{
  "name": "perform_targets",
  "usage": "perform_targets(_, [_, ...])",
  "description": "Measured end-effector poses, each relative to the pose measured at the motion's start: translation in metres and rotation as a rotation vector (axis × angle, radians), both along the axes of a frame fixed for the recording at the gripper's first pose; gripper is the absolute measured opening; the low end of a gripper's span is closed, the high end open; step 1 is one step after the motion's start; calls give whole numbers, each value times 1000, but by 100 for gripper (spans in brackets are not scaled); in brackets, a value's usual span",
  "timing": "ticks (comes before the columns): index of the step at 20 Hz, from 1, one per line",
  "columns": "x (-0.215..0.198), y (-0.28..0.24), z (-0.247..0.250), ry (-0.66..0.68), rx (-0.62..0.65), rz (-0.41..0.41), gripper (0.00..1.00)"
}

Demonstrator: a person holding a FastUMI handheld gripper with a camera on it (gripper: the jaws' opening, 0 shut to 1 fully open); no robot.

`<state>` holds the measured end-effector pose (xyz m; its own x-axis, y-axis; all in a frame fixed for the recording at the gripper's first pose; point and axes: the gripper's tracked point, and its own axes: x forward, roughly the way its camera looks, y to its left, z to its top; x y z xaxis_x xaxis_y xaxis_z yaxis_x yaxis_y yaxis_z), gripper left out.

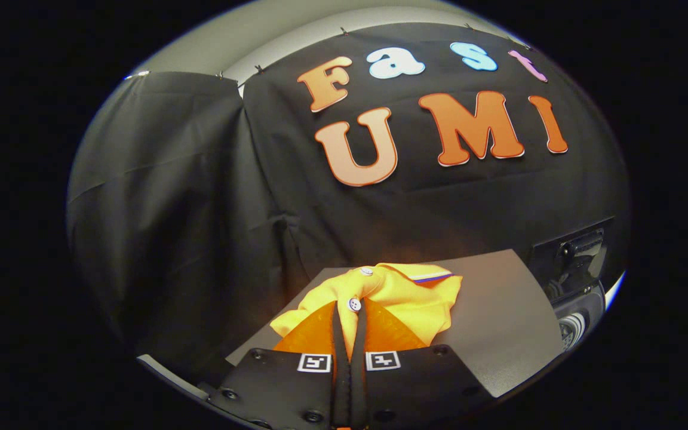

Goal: Put the clothes into the washing machine and then close the washing machine lid.

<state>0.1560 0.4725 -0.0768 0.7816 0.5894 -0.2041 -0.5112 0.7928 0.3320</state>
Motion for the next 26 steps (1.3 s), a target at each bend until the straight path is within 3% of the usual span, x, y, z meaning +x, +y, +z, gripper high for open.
perform_targets(6, [-27,-24,54,-117,68,-33,7])
perform_targets(13, [-52,-96,107,-229,99,-74,7])
perform_targets(20, [-44,-194,144,-337,74,-66,7])
perform_targets(26, [-15,-310,142,-398,57,-139,7])
